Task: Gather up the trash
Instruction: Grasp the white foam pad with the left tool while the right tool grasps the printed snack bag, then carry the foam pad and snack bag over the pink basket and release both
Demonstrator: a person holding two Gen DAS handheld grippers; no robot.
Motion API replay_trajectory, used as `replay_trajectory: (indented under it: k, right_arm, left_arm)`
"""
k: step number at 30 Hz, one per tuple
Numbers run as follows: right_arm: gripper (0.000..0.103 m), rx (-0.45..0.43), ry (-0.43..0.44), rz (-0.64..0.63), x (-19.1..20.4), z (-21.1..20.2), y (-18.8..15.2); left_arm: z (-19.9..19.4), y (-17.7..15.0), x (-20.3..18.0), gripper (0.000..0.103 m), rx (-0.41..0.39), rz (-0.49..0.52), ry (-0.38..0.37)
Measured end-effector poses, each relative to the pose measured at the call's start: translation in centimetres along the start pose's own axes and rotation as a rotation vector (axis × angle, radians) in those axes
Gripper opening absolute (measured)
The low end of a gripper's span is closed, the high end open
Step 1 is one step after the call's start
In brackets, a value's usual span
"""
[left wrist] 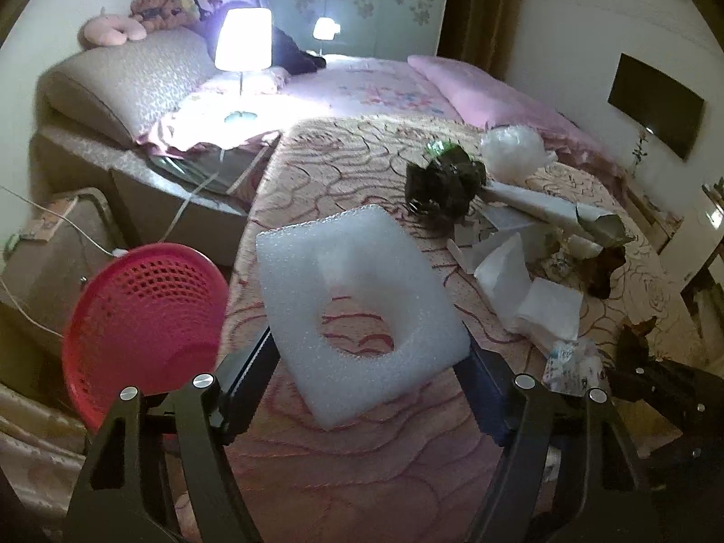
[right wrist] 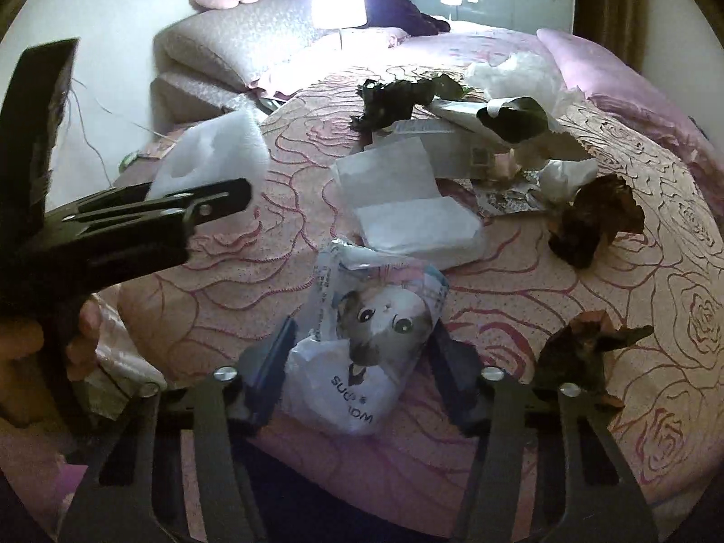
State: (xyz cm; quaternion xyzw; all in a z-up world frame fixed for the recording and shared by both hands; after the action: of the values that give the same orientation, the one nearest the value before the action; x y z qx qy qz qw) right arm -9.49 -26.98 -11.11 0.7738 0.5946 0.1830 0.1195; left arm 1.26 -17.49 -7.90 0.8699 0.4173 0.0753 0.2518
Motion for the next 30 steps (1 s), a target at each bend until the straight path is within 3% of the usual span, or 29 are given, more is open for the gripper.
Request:
replay_trajectory:
  k: [6,14,20,30]
  right_arm:
    - [0.05,-0.011,0.043,-0.043,1.3,-1.0,-0.2]
    - [0.05,-0.032,0.094,-0.119,4.5,-2.2,2.0]
    - [0.05,-0.084,0.076,-0.186,7.4,-1.9,6.4]
    - [0.05,-0.045,0.113,-0.25,12.0,3.0,12.8]
  left_arm:
    - [-2.0,-0.6,1.9,0.072,-0.017,-0.017,0.031]
    - [-4.9,-1.3,7.2,0.072,-0.052,-0.093,0.148]
    - [-5.6,-1.6,11.2,0.072,-0.085,-0.182,0.245]
    - [-3.8,-2.5,16.5,0.073,-0.063,-0.303,0.296]
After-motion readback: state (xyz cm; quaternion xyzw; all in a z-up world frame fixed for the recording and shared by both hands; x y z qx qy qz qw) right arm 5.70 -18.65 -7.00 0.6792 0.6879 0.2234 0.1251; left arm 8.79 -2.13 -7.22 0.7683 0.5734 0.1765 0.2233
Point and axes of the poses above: each gripper's, at about its wrist camera, not at the fingertips, and z roughly the way its jaws point, x to its left, y to its top, the point moved 3 cm from there along z, roughly the way its jaws point, and after that the axes turned 13 degrees about x, right-handed, at the moved point
